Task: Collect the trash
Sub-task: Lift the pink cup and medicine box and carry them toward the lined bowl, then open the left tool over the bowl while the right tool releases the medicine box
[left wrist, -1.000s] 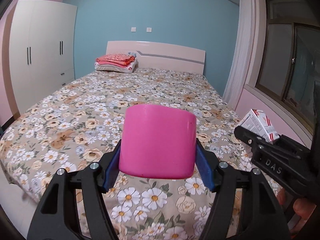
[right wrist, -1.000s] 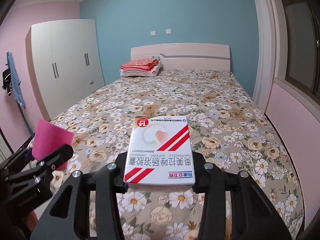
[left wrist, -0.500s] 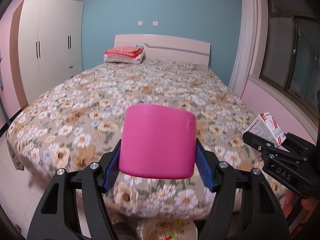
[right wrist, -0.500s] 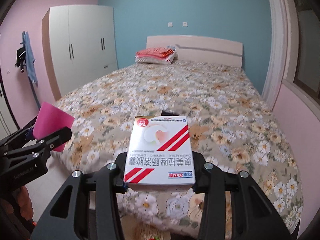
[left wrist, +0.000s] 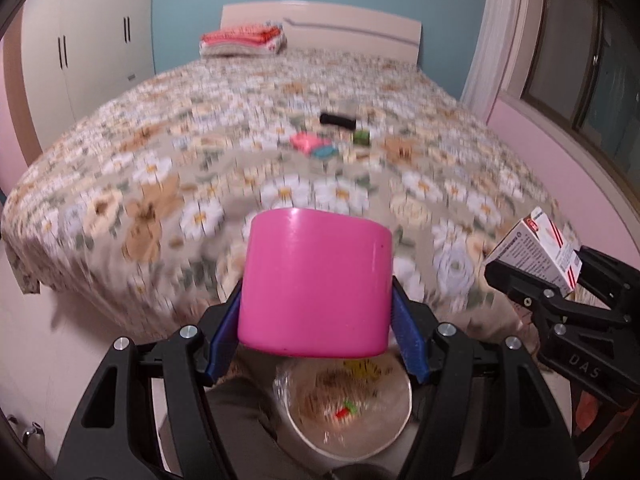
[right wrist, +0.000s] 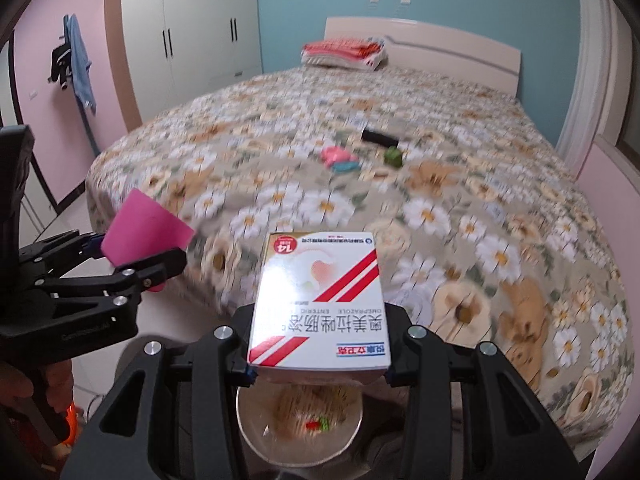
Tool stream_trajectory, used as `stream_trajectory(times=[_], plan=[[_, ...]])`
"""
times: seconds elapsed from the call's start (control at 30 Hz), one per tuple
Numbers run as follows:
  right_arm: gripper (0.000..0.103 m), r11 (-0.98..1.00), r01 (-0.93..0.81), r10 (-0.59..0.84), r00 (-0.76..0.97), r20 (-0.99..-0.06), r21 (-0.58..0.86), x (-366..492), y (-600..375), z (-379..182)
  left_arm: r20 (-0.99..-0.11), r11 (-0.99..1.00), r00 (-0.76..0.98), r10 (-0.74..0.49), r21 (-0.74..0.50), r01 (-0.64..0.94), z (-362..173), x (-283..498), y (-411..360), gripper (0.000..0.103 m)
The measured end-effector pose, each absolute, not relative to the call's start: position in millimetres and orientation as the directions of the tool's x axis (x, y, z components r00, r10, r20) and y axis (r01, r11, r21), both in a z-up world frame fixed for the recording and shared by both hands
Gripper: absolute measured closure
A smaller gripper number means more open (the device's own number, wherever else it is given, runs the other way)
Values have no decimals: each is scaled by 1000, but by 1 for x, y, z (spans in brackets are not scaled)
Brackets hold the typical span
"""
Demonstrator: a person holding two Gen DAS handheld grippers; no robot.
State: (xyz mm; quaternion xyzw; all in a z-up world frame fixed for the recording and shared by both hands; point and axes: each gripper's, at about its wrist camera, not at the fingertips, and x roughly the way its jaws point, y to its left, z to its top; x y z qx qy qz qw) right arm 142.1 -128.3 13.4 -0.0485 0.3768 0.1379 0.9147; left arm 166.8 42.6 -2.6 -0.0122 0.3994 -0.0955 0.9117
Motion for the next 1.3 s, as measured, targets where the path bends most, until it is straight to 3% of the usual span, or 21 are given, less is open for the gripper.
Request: stream_trajectory(times=[0.63, 1.3], plan=[[58, 924, -383, 146, 384, -912, -13, 132, -117, -156, -929, 973, 336, -153, -82, 217, -175, 173, 12, 36], [58, 939, -335, 100, 60, -993, 75, 146, -125, -296, -986, 978, 73, -148, -135, 157, -307, 207, -10, 36]])
